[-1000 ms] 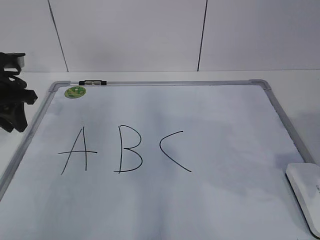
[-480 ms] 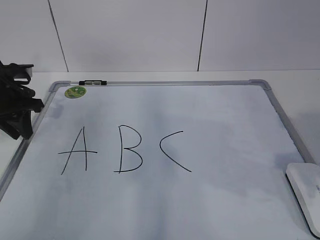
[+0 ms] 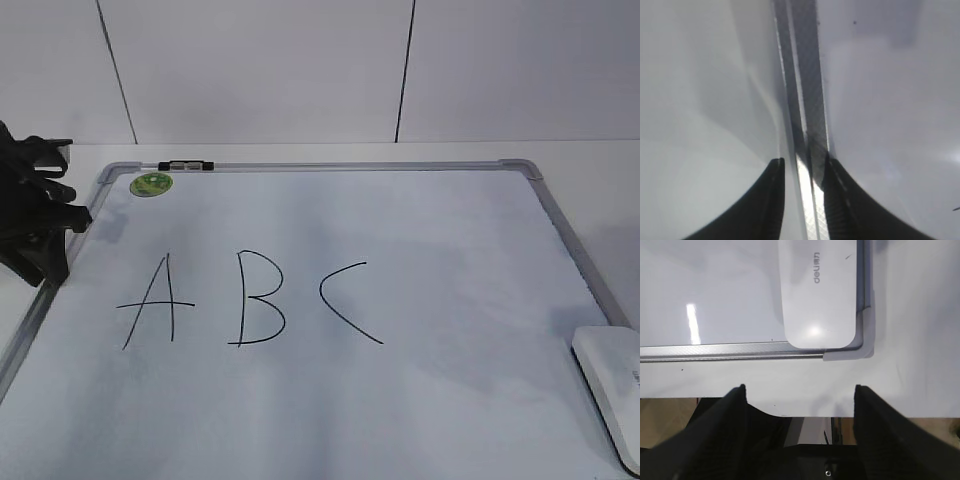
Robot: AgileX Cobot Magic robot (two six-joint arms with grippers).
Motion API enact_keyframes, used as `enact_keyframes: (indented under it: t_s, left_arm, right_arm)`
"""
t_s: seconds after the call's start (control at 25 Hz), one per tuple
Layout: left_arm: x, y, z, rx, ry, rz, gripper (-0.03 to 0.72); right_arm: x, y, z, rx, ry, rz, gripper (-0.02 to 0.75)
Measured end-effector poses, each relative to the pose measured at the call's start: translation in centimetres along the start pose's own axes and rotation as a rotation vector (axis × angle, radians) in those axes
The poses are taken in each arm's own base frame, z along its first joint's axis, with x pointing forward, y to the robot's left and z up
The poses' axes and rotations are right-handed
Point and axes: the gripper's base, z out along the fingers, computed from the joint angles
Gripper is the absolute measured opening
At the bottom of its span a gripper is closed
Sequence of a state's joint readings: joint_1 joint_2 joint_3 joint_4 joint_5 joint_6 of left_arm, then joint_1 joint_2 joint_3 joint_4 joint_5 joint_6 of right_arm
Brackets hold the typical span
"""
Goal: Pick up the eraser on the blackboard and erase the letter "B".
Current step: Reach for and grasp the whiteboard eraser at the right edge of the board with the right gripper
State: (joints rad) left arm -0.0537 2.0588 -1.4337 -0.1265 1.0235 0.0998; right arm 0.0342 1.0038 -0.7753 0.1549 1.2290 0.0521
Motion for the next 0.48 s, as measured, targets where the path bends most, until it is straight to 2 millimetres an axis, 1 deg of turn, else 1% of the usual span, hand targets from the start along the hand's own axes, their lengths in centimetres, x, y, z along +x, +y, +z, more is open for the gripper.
enact_keyframes:
  t_s: [0.08, 0.28, 0.36, 0.48]
  left_arm:
    - [-0.04, 0.0, 0.01, 0.0, -0.001, 0.0, 0.188]
    - [-0.04, 0.0, 0.01, 0.0, 0.0, -0.004, 0.045]
    - [-0.04, -0.03, 0.01, 0.003, -0.001, -0.018, 0.027]
    - [-0.04, -0.02, 0.01, 0.003, -0.001, -0.026, 0.022]
  right_arm:
    - [0.0, 0.0, 0.0, 0.0, 0.0, 0.0, 0.536]
    - [0.0, 0.0, 0.0, 0.0, 0.0, 0.0, 0.535]
    - [0.0, 0.0, 0.0, 0.0, 0.0, 0.0, 0.535]
    - [0.0, 0.0, 0.0, 0.0, 0.0, -0.002, 0.535]
